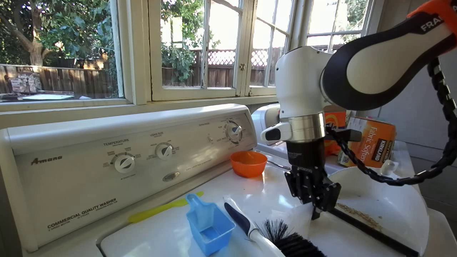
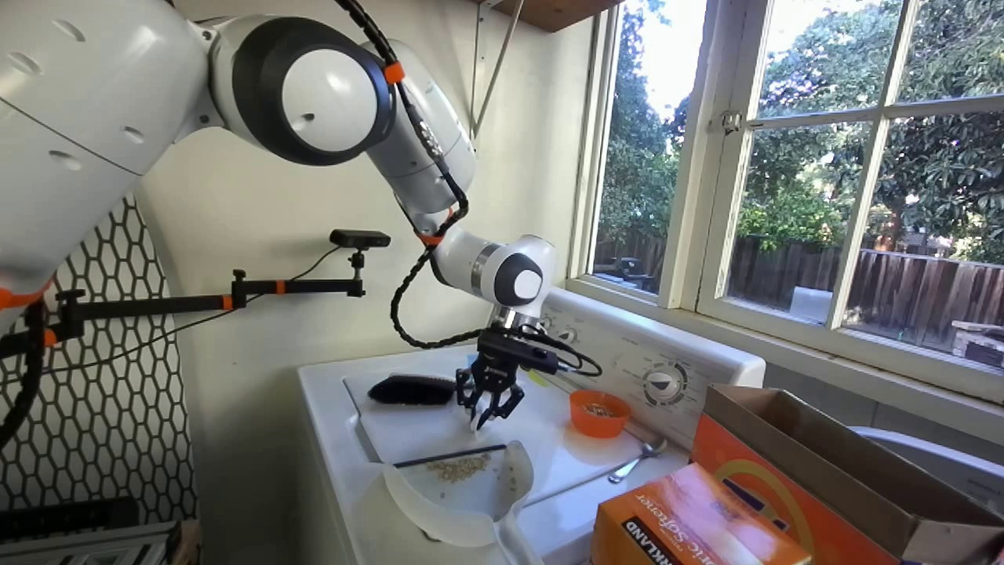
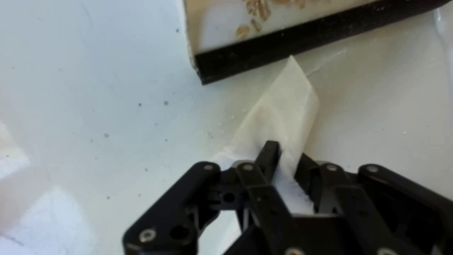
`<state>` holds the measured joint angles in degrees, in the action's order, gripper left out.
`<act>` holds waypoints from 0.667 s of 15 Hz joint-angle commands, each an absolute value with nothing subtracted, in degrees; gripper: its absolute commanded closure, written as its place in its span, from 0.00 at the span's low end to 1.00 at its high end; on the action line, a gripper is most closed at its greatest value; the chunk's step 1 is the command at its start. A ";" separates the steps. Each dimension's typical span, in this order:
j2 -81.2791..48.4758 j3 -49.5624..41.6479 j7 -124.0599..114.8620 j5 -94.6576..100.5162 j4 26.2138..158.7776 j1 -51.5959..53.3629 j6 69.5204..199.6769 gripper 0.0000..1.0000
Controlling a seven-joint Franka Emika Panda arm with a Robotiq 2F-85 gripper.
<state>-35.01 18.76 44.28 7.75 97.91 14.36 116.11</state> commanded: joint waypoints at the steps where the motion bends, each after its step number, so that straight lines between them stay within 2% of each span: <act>1: -33.19 18.93 45.25 6.64 99.60 13.84 114.68 0.97; 10: -32.57 18.80 43.43 2.67 99.04 12.54 123.23 0.97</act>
<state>-32.65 18.74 44.22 4.90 97.97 13.07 119.09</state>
